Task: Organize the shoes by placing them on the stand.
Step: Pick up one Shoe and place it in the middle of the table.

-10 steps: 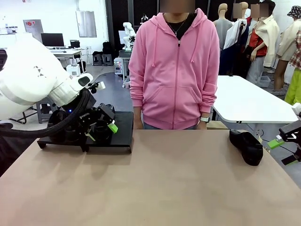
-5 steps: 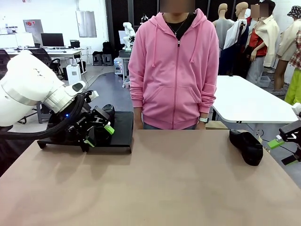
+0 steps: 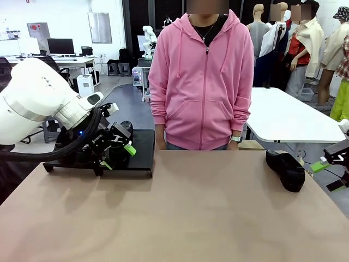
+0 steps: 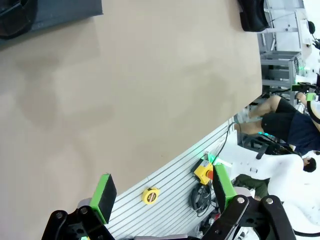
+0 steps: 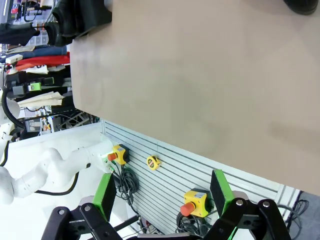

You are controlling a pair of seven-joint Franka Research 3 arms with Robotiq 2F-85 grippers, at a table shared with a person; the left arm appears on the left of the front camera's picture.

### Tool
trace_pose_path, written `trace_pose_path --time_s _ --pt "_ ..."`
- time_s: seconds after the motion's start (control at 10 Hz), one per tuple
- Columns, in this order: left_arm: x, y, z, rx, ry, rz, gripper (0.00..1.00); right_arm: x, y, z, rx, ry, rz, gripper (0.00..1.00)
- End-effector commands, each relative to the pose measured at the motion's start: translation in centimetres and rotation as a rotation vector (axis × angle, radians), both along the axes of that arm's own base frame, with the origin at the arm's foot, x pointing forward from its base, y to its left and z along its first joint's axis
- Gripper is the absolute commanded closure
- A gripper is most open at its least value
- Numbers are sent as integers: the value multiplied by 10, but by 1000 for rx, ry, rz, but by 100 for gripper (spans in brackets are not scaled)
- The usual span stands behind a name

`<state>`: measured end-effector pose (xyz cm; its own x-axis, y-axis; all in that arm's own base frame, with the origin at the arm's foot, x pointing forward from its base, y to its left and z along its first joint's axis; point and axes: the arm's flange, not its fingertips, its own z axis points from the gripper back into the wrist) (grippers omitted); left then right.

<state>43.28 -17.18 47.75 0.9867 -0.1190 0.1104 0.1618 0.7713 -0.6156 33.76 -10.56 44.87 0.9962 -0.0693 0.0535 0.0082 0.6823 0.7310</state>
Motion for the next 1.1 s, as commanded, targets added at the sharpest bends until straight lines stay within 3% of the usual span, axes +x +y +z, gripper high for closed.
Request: trace_pose_path --time_s 0.0,0.5,0.6,0.7,0.8,0.9,1.0 --pt "-2 4 -1 5 -2 -7 0 1 0 1 26 -23 2 0" --pt "-2 4 -1 5 -2 -7 0 0 0 0 0 0 0 0" --pt "-2 4 -1 5 -2 -7 0 25 18 3 -190 -19 -100 0" --pt "-2 4 -1 5 -2 -7 0 80 40 1 -444 -49 -71 0" --pt "-2 4 -1 5 -2 -7 0 131 60 0 -660 -112 -133 0" --pt "-2 4 -1 5 -2 -7 0 155 75 -1 -826 -94 -229 0" --pt "-2 4 -1 5 -2 -7 0 166 82 -1 -843 -157 -194 0"
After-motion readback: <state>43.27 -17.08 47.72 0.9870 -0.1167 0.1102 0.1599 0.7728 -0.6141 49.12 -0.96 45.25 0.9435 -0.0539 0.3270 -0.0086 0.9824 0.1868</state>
